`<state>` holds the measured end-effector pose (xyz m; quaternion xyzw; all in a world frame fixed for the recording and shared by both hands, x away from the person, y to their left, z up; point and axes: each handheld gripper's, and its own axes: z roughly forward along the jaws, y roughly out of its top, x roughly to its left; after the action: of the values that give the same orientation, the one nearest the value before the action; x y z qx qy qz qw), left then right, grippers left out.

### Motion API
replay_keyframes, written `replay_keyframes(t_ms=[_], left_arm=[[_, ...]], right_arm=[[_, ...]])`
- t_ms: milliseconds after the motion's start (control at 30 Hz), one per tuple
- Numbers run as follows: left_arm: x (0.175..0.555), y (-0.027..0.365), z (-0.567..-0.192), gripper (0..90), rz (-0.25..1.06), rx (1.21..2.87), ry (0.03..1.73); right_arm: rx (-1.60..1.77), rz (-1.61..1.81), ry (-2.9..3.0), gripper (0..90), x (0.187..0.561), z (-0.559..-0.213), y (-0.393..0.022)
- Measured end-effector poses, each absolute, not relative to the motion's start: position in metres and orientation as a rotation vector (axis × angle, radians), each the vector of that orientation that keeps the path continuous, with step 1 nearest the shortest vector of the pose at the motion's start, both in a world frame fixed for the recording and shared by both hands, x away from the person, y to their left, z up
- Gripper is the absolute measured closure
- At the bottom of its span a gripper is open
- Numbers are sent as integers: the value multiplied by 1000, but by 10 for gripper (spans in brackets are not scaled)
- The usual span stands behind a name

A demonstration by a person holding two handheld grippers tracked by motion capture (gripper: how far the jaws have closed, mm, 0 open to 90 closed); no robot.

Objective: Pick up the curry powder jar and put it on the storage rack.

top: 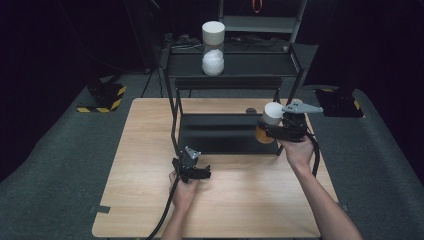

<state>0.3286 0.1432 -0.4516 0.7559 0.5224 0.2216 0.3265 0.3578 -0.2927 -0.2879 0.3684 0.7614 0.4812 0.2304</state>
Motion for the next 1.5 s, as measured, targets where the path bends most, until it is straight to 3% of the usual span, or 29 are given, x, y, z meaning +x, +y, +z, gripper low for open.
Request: replay_keyframes(t_ms=[967,1500], left_arm=[[328,143,-452,36,582,1978,1369],[329,143,-451,36,581,1980,1371]], right_arm=[[955,1414,2104,335,376,-167,-296],[1028,1438,2053,336,399,-120,-285]])
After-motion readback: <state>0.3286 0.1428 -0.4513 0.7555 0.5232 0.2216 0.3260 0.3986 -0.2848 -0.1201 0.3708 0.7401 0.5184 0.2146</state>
